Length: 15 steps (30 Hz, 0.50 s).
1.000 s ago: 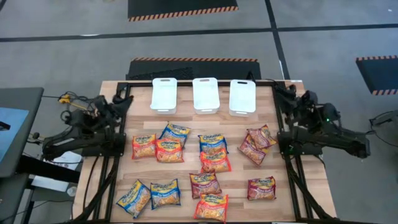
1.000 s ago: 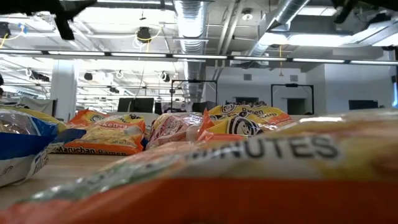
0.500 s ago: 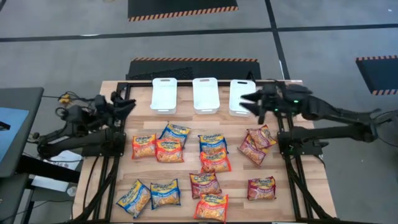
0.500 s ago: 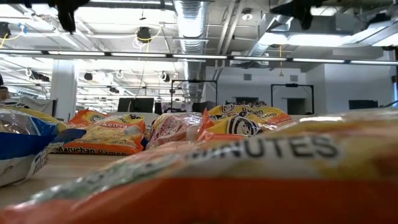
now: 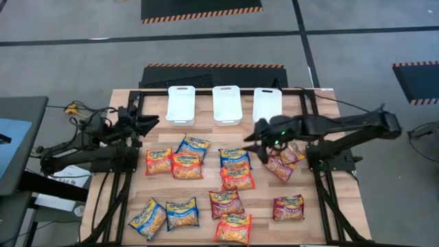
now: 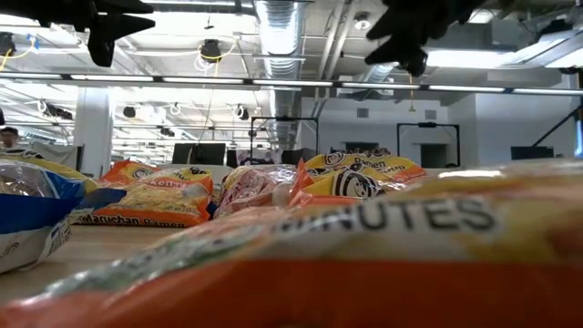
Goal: Sort Maruchan noodles
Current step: Put the top right orange noodle pack into the top right white bin
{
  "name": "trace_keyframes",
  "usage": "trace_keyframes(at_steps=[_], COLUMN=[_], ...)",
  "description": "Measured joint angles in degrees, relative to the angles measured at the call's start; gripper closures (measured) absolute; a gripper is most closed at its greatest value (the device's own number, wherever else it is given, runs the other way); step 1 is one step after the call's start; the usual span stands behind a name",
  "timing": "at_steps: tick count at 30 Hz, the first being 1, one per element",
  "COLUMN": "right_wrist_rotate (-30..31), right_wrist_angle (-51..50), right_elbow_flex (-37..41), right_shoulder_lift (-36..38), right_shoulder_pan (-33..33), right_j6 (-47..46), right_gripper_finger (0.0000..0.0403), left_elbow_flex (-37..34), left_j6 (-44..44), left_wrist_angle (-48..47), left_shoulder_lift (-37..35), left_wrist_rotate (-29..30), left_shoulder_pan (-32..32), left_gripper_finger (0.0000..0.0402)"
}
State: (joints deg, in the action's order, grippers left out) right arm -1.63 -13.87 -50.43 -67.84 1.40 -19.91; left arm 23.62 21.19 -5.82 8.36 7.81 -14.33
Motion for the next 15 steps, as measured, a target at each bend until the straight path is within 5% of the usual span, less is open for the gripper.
trace_keyframes(at_steps=[15], right_wrist_rotate=[-0.04], right_wrist_angle=[6.39], right_elbow_flex=[0.0], right_shoulder_lift=[-17.91], right_shoulder_pan=[6.89], right_j6=[2.02], right_gripper_finger=[0.0184], left_elbow_flex=[-0.04], left_j6=[0.96], left_wrist_angle=[-3.01], left_shoulder_lift=[0.0], left_wrist_rotate=[0.11], left_shoulder_pan=[0.0], left_gripper_finger=[0.0306])
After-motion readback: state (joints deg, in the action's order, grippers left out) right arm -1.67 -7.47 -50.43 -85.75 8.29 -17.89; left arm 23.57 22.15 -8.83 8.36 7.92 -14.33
